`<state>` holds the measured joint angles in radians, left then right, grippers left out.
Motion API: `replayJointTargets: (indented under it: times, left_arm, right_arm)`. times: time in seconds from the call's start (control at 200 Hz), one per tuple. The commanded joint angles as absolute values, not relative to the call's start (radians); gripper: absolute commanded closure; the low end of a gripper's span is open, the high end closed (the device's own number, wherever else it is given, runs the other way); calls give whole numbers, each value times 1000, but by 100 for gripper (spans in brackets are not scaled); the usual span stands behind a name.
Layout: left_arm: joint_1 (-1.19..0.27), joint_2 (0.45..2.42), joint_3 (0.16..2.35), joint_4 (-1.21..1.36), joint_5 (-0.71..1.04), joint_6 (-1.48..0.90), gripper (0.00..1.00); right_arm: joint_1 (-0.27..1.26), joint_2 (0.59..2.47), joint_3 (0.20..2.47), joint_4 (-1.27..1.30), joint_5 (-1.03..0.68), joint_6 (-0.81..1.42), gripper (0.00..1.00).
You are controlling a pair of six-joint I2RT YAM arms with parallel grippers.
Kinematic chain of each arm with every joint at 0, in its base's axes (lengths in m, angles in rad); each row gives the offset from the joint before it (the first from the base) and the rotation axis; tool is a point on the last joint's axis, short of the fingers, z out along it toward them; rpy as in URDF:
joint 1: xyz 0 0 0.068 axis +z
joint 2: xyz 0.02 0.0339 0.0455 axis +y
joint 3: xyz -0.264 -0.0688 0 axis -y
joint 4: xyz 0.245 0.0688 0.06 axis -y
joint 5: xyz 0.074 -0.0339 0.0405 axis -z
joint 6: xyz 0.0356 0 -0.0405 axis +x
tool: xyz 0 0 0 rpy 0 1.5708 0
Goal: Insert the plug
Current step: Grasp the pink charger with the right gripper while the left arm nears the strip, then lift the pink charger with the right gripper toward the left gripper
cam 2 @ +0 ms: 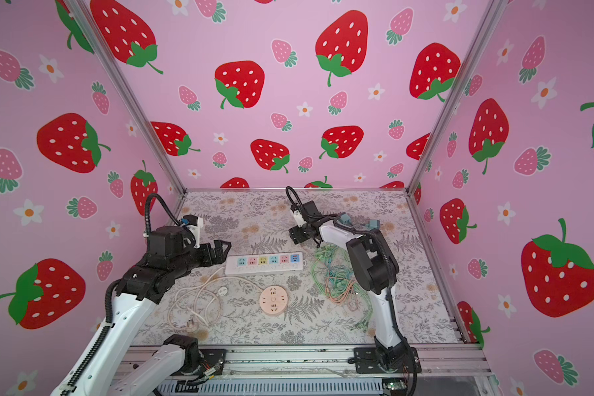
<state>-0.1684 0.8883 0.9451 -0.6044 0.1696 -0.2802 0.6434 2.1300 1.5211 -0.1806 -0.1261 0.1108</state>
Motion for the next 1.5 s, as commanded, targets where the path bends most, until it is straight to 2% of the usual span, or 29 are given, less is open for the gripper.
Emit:
replayJointTargets:
  times: [0.0,0.22,0.56,0.795,0.93,1.11,1.496]
  left_arm:
    - [-172,881,950,-630,179,-261,1]
    - [-172,887,946,-619,179,-268,1]
    - [-173,904,944,-608,189,-281,1]
    - [-171,933,939,-585,235,-304,1]
    - [-172,950,950,-575,277,-326,1]
    - [-172,949,942,-531,335,-348,1]
    - [-172,1010,957,-420,534,-418,1]
  right_arm:
    - [652,2166,1517,-190,-105,144,28]
    - [667,2184,1521,-200,-76,144,32]
    - [681,2195,1525,-226,-8,144,48]
    - [684,2186,1519,-227,12,117,67]
    - [683,2139,1494,-209,4,77,69]
    - [684,2027,1425,-147,-67,14,75]
    - [715,1723,1179,63,-336,-117,75]
